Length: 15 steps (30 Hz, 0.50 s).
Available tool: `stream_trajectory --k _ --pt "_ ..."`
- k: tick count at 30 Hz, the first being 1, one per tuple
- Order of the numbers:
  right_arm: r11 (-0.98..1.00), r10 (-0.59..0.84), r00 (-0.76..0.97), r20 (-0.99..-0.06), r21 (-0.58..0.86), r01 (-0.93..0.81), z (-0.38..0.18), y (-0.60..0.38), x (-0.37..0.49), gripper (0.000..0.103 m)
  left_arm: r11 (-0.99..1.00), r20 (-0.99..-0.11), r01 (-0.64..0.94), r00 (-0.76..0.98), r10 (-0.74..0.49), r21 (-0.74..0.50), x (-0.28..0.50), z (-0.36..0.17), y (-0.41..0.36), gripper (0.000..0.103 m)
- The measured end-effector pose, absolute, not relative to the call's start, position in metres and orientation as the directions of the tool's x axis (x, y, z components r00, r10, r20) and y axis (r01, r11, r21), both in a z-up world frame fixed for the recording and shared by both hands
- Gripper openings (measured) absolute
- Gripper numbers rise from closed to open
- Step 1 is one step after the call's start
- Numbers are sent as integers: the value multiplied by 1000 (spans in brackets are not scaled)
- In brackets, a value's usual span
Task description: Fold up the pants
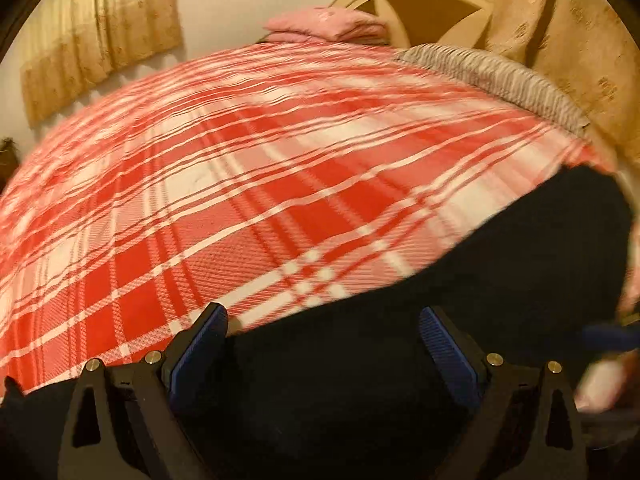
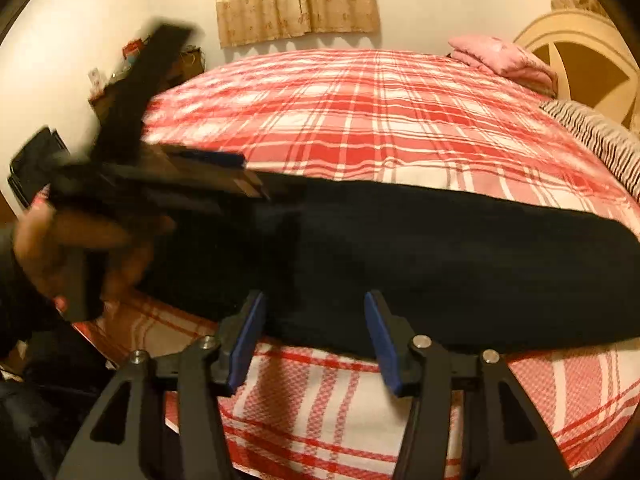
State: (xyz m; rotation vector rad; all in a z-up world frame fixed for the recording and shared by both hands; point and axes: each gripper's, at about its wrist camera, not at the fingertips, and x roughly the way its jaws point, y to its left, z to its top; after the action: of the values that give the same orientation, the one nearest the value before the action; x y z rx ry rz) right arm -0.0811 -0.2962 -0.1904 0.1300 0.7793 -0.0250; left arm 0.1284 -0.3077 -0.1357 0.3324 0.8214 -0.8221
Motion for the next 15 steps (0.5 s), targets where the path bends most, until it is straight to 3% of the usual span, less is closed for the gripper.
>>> stream_trajectory --k 4,11,15 --pt "969 57 746 -664 218 120 -173 -330 -96 55 671 -744 740 427 -513 -38 132 -135 -300 98" --pt "867 -168 795 -582 297 400 -118 -431 -134 63 702 -721 709 451 -526 -68 133 -135 -283 99" --pt "784 -200 770 -606 372 497 -103 -500 -142 62 708 -715 705 467 -520 -53 129 -137 -287 99"
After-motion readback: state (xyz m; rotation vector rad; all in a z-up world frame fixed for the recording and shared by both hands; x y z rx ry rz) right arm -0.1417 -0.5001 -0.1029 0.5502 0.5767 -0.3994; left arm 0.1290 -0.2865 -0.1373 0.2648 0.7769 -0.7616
